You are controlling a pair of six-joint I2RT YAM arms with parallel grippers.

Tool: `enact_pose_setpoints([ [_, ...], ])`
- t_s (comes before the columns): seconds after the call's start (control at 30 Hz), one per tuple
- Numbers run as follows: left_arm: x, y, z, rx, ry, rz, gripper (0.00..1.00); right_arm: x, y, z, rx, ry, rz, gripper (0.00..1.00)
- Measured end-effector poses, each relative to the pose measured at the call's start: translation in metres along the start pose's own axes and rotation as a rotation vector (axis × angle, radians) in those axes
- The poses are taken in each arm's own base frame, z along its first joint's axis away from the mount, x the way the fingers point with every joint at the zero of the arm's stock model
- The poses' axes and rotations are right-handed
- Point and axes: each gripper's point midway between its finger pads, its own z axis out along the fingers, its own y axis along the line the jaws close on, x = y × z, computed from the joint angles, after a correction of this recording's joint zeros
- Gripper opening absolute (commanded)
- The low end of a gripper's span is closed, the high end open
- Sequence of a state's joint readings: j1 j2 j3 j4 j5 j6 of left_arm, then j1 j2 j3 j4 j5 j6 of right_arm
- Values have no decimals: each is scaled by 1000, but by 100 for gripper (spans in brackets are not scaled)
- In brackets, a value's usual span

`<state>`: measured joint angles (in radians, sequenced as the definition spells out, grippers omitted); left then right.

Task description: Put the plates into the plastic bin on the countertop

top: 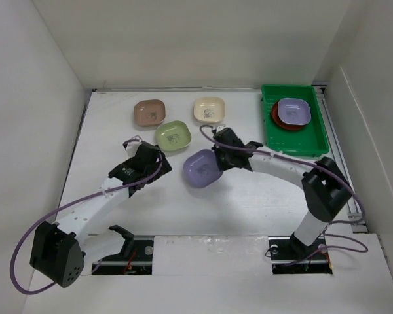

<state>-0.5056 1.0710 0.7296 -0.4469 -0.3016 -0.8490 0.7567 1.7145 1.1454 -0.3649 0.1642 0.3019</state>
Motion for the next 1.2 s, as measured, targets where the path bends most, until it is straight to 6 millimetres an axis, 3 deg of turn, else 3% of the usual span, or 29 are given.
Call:
enact_pose_setpoints([
  [0.1,-3,-4,-1,4,-3,-2,100,-27,-52,-22,79,-59,99,0],
  [0.33,-20,-31,4,23,-7,-1,100,-95,-227,-73,351,-261,430,0],
  [0.43,-26,-42,4,45,-7,6,100,-107,-294,-84,441,-309,553,0],
  [0.53,-27,-47,4,66,-6,19,100,-105,-352,-87,504,-323,655,0],
  [0.63,-26,-47,4,69,-2,34,100,-101,-389,-80,532,-288,704,0],
  [0.67,-26,-47,5,70,-3,38,100,-108,-407,-75,543,-289,718,0],
  [0.83,-26,-49,5,77,0,46,100,-123,-449,-41,538,-250,705,2],
  [1.0,-26,-50,6,82,1,54,100,-104,-453,-22,520,-155,694,12],
  [1.03,-25,-50,7,80,3,56,100,-101,-452,-22,517,-142,692,38],
  [1.07,-24,-49,8,77,7,58,100,-99,-450,-21,512,-132,694,57],
  [1.17,-22,-48,12,62,15,65,100,-103,-449,-24,502,-138,685,93],
  [1.2,-21,-47,14,55,15,63,100,-105,-448,-27,502,-146,683,100],
])
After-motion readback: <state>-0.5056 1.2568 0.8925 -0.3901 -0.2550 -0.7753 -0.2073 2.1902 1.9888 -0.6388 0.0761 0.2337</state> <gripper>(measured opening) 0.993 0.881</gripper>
